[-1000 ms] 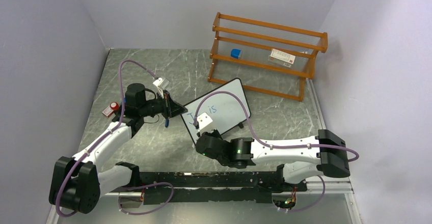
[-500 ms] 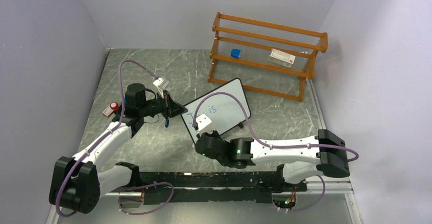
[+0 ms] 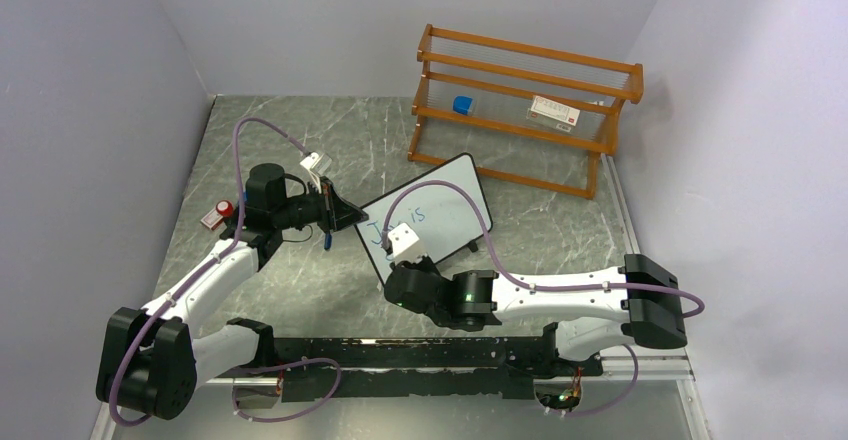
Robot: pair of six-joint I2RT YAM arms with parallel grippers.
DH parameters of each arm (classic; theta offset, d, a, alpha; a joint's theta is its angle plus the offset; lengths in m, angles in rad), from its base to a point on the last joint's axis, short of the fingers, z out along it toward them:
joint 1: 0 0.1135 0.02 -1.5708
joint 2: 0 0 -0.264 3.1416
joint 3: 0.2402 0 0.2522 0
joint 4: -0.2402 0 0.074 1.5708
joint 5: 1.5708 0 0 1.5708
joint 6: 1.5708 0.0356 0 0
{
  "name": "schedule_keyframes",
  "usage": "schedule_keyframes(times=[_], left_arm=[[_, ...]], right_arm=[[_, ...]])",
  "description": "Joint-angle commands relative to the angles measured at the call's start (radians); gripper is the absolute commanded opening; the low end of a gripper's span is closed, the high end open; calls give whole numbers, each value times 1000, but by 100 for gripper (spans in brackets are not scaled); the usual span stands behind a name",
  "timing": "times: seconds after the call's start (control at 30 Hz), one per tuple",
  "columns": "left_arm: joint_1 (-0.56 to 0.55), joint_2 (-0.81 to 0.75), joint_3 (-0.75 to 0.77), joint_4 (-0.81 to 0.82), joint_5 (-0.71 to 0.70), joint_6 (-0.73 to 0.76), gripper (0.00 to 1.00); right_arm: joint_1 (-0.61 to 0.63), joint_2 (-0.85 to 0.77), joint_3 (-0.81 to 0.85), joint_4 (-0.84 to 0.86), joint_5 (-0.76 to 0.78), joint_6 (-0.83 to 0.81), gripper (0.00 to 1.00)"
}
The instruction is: Write a sentence on the whiteboard
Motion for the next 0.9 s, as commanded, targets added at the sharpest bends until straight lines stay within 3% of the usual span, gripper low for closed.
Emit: schedule_keyframes(times=[0.0,0.87], left_arm=[[16,27,-11,-57,-99,54,5],[16,25,-11,-62,-100,56,5]], right_arm=[[3,-28,-2,7,46,18,0],[-25,-42,-11,39,43,19,0]])
